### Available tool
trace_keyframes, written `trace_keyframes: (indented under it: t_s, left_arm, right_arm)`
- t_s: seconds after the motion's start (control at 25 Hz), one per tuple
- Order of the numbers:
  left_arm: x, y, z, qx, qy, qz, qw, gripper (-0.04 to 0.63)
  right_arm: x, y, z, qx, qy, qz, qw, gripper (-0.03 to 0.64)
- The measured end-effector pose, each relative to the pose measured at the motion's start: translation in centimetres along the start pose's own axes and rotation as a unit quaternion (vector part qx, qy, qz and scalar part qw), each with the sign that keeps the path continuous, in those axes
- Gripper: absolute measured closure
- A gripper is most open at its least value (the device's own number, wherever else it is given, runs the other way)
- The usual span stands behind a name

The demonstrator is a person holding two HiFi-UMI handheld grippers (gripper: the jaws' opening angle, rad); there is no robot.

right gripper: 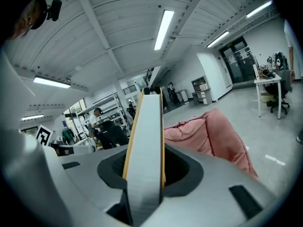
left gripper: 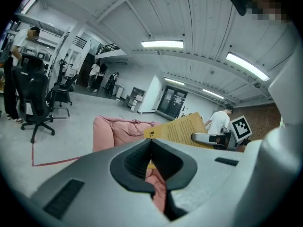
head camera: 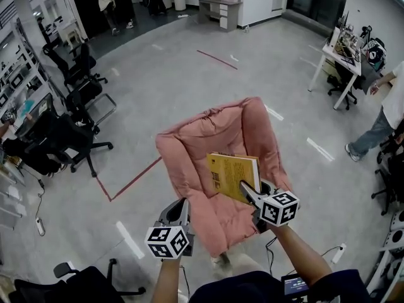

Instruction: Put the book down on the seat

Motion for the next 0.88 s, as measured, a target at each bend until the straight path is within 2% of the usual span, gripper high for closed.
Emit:
trace_keyframes:
  t_s: [0.52,0.88]
  left_arm:
    - [-0.2,3.3,4.1,-0.045,-0.015,-0.024,0.9986,0.589]
    - [-0.7,6.8,6.0,-0.055,-0.026,-0.059,0.9964,0.591]
  right_arm:
    - [5.0,4.3,3.0,-0.069,0.019,0.035,0.997,0.465]
    - [7.1,6.9,4.5,-0.113,0.020,0.036,0.993,0.465]
Point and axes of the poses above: the fingertips, and each gripper's own axes: z forward along the fingers, x to its right, y out of its underside, the point moved 9 cm from there along -z, backward along the fingers, and after that the axes turned 5 degrees about -y, right-handed, at the moved point
